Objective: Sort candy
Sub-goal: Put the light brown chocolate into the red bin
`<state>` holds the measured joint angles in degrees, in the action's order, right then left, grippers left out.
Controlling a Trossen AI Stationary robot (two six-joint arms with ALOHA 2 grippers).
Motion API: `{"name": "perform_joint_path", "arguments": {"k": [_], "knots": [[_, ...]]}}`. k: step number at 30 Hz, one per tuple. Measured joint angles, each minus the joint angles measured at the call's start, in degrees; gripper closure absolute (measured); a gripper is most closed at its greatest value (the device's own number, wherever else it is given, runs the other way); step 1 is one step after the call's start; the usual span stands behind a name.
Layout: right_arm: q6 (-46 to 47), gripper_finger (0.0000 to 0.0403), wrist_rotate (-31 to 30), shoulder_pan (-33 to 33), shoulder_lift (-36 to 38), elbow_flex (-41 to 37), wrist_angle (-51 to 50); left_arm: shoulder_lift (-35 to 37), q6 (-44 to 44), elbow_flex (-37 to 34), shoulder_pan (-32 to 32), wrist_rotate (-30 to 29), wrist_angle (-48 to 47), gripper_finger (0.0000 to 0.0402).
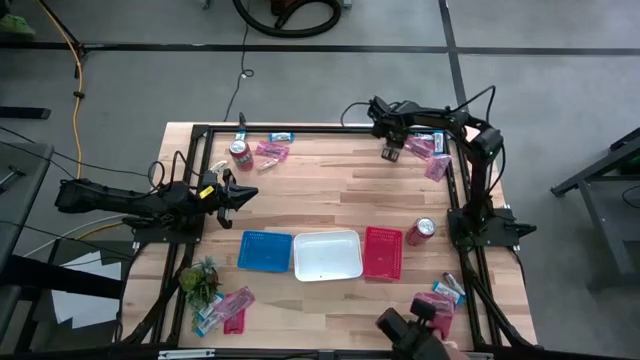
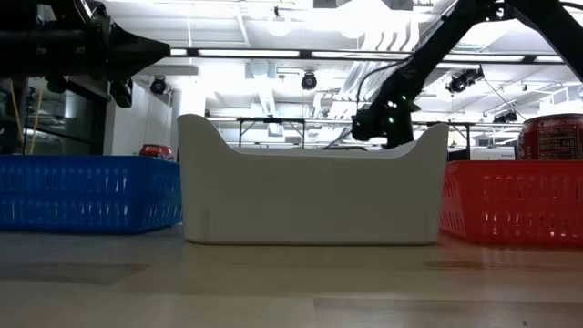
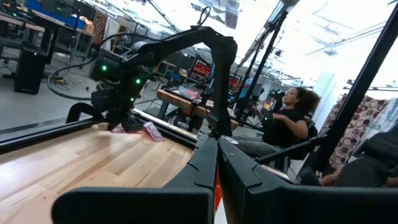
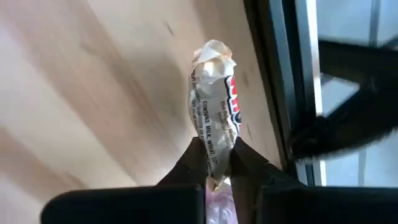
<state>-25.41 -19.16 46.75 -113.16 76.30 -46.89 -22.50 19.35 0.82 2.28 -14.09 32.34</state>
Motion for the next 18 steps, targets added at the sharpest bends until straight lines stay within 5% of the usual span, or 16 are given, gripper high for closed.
{"name": "perform_joint_path", "arguments": {"k": [5,13,18], "knots": [[1.2,0.035,2.18,-2.22,0.64,6.82,-4.55,0.02,0.01,-0.01,0.02,0.0,0.0,0.0401],[13.37,0.0391,22.5,-7.34,8.93,12.89,-8.3,0.01,0.01,0.0,0.01,0.0,0.0,0.0401],[23.32,0.039,23.94,-15.59,16.13,12.87,-11.96,0.0,0.01,0.0,0.01,0.0,0.0,0.0401]]}}
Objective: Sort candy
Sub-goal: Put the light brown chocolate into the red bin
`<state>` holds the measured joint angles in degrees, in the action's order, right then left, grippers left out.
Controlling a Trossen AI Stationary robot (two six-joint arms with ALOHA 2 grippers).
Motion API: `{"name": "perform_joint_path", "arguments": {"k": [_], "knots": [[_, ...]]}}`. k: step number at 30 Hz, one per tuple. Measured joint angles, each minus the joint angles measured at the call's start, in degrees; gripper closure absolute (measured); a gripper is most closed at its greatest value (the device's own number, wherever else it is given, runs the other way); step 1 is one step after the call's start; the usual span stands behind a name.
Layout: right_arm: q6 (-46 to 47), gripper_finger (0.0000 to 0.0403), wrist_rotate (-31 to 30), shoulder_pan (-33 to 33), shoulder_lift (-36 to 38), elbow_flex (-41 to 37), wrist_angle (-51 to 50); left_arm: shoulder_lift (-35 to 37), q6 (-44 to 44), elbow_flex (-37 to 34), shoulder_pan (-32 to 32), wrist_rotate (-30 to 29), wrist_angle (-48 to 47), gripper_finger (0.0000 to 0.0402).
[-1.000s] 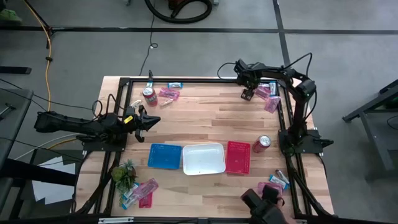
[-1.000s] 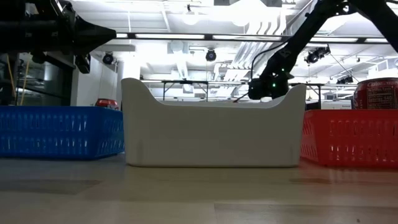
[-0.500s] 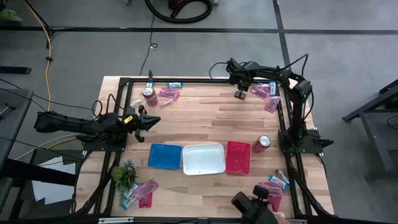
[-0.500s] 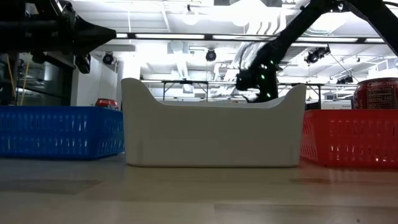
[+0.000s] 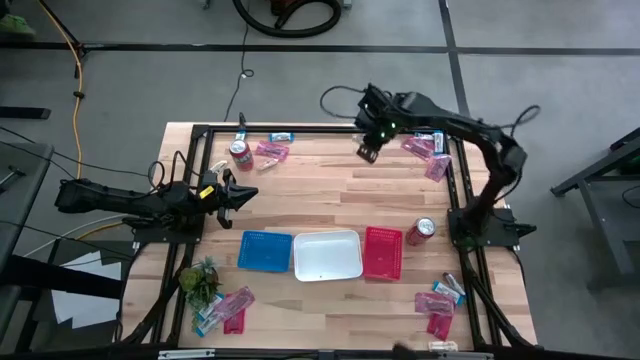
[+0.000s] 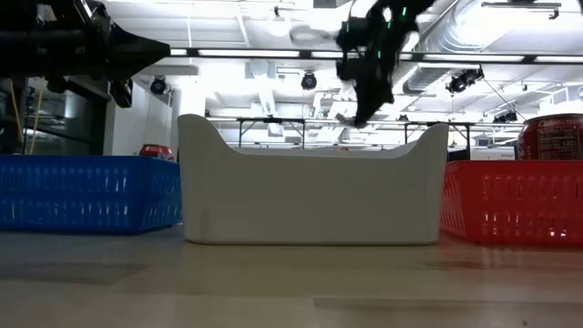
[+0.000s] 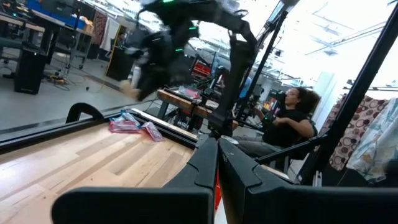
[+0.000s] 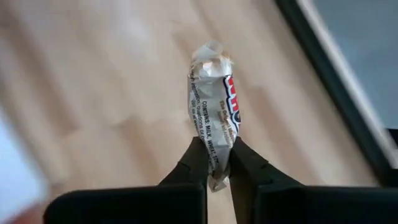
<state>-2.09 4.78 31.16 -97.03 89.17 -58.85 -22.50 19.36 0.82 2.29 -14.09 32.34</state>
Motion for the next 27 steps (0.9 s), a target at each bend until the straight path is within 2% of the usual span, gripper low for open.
{"name": "perform_joint_path", "arguments": {"k": [5,13,20,27], "knots": [[13.69,0.0397,-1.65,-12.65,5.44,0.0,-0.86,0.01,0.0,0.0,0.0,0.0,-0.02,0.0401],[31.96,0.04,-15.2,-35.08,6.43,-0.09,-6.22,0.02,0.0,-0.01,0.01,0.0,-0.04,0.0401],[46.33,0.0401,-19.41,-49.62,6.28,-0.09,-12.97,0.02,-0.01,0.0,-0.01,0.0,-0.07,0.0401],[56.47,0.0402,-23.4,-62.96,6.34,-0.09,-14.77,0.02,-0.01,0.0,0.0,0.0,-0.07,0.0401]]}}
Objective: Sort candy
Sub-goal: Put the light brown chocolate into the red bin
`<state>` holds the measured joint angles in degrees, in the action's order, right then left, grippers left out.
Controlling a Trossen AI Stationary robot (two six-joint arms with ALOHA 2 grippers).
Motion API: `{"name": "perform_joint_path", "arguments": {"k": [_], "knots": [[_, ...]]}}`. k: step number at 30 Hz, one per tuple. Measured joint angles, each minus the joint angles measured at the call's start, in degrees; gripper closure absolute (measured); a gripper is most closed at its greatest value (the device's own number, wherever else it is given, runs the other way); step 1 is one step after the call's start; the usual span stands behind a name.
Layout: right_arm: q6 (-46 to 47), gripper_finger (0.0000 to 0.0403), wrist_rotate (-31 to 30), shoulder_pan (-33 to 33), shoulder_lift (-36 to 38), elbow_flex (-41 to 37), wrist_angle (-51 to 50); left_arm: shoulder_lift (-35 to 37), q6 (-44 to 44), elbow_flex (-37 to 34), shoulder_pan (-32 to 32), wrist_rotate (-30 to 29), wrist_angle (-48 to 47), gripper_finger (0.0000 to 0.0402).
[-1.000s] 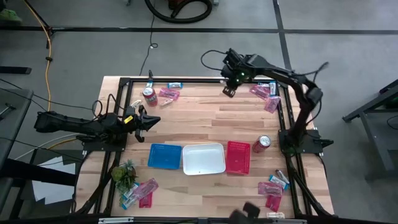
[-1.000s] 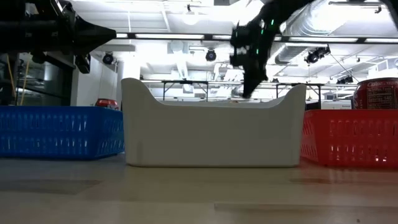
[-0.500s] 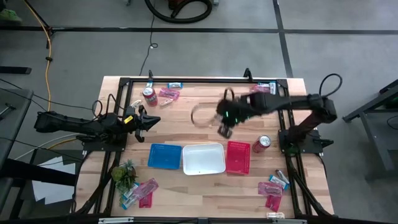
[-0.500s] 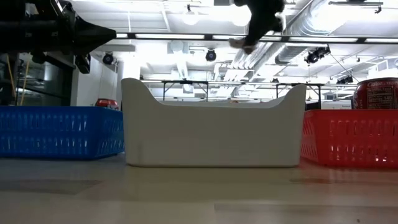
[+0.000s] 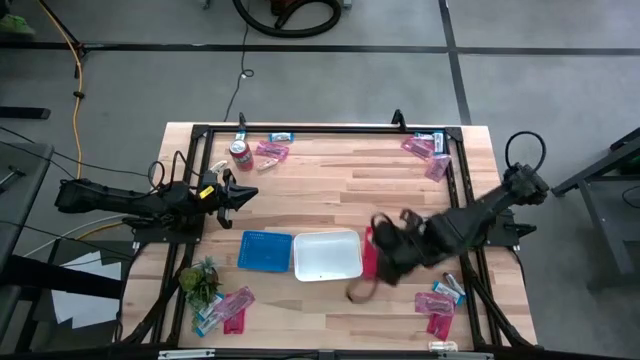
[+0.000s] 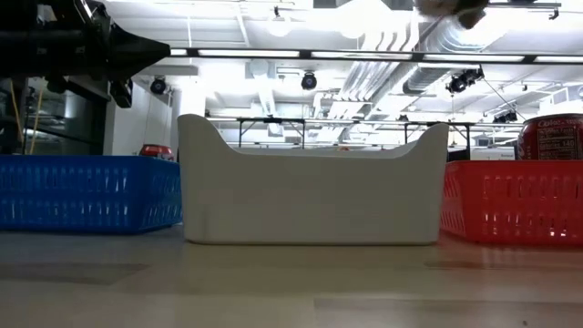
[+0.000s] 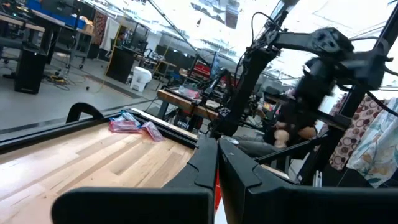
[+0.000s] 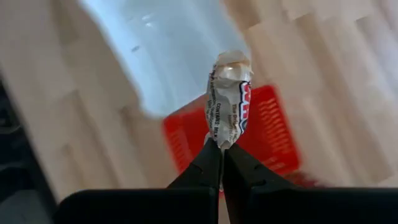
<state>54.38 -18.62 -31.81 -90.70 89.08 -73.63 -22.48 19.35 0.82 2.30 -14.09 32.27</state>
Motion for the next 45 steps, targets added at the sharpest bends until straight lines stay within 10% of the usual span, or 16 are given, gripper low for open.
{"name": "perform_joint_path", "arguments": {"k": [12,26,45], "knots": [[18.58,0.0402,-5.06,-16.24,0.0,0.0,-3.67,-0.01,0.01,-0.01,-0.01,0.0,0.0,0.0401],[20.36,0.0403,-6.4,-16.85,0.15,-0.68,-5.93,-0.01,0.0,-0.01,-0.01,0.0,0.0,0.0401],[26.21,0.0403,5.91,-14.44,8.72,-24.76,24.4,-0.01,0.02,-0.01,-0.01,-0.01,0.02,0.0401]]}}
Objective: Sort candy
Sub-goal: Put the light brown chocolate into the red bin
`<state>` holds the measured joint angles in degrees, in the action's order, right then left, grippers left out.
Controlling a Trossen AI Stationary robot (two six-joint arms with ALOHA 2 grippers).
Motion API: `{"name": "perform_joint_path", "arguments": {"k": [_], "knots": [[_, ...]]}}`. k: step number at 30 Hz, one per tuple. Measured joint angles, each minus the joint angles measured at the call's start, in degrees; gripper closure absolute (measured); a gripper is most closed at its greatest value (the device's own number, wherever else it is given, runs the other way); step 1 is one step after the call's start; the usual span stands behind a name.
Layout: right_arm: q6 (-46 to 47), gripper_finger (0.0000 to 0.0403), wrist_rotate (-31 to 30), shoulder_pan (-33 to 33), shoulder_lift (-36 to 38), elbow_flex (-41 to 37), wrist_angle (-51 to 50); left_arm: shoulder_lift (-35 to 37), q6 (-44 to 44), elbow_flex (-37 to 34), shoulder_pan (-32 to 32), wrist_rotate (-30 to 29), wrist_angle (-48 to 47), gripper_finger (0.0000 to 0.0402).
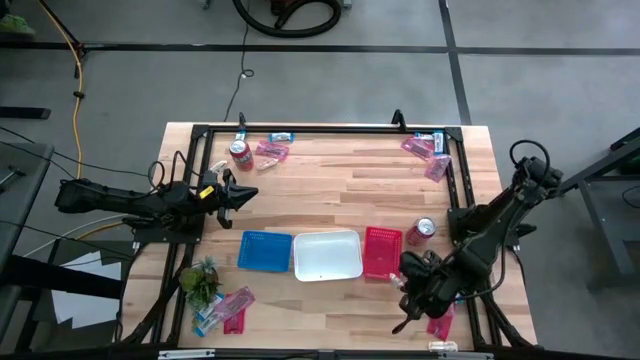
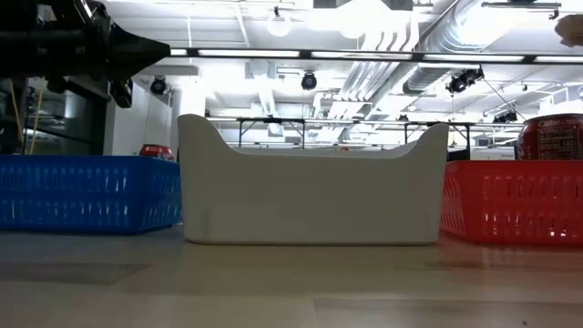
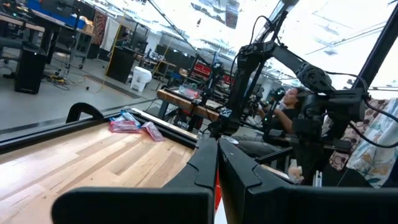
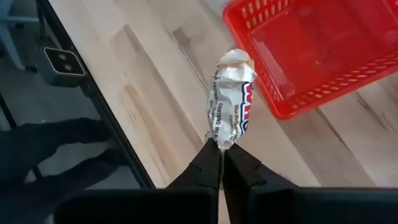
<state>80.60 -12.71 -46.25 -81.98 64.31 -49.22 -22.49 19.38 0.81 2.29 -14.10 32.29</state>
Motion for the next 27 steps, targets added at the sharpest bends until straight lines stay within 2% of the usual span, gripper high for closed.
{"name": "perform_joint_path", "arguments": {"k": [7,16,23,27], "knots": [[-1.08,0.0403,5.82,1.94,-0.04,0.04,0.23,0.0,-0.01,0.01,0.0,0.01,0.0,0.0401],[-1.09,0.0403,5.43,5.21,-1.07,0.13,0.51,0.0,-0.02,0.0,0.01,0.01,-0.02,0.0401],[-4.13,0.0403,6.97,11.33,-4.27,0.13,1.34,0.01,-0.02,0.01,-0.01,0.01,0.0,0.0401],[-3.13,0.0403,7.21,15.36,-5.02,0.15,-2.93,0.01,-0.01,0.01,0.0,0.01,0.0,0.0401]]}}
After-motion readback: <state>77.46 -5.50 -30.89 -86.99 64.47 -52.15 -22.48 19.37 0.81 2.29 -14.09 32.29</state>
